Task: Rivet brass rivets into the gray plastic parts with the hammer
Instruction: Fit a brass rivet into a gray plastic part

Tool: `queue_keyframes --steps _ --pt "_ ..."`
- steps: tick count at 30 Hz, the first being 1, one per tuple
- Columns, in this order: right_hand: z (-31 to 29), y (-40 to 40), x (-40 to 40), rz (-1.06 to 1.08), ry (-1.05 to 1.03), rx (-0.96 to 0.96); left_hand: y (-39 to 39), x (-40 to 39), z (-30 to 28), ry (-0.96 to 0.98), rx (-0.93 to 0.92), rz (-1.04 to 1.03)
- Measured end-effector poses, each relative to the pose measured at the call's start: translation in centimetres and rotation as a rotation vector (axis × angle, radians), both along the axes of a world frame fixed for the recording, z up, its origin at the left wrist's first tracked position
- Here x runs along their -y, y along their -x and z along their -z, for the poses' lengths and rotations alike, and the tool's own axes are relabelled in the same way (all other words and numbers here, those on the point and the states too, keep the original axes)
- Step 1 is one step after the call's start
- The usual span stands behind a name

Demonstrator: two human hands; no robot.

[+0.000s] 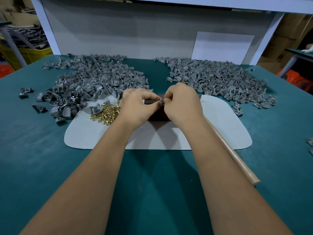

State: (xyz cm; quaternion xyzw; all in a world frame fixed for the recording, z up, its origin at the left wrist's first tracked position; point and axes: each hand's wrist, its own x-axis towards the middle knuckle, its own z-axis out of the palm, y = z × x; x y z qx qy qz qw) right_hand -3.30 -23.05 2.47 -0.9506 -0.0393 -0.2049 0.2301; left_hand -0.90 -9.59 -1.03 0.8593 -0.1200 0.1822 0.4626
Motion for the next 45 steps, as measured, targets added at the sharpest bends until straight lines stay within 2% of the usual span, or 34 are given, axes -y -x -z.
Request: queue_keyframes --steps 4,12,19,26,39,45 --pt "-0.1 0.2 0.5 -0.037 -0.069 -0.021 0.1 -0.2 -0.2 0.017 -0.012 0.056" --pt "-1.4 0.2 0.6 -0.067 0.059 -0.107 0.3 0.1 -0.3 0.063 -0.033 0.079" --pt "-2.3 -0.2 0.7 -0.06 0.017 -0.181 0.3 0.0 -0.3 0.028 -0.043 0.098" --pt "-1.9 -0.5 0.8 -0.036 -0.084 -0.193 0.3 0.1 -0.3 0.026 -0.05 0.085" --pt "-1.7 -0.4 1.3 -0.122 -0.073 -0.156 0.2 0.0 -0.3 0.004 -0.066 0.088" --pt "-1.3 -0.3 0.5 -0.074 0.134 -0.064 0.2 -0.1 -0.2 0.001 -0.075 0.099"
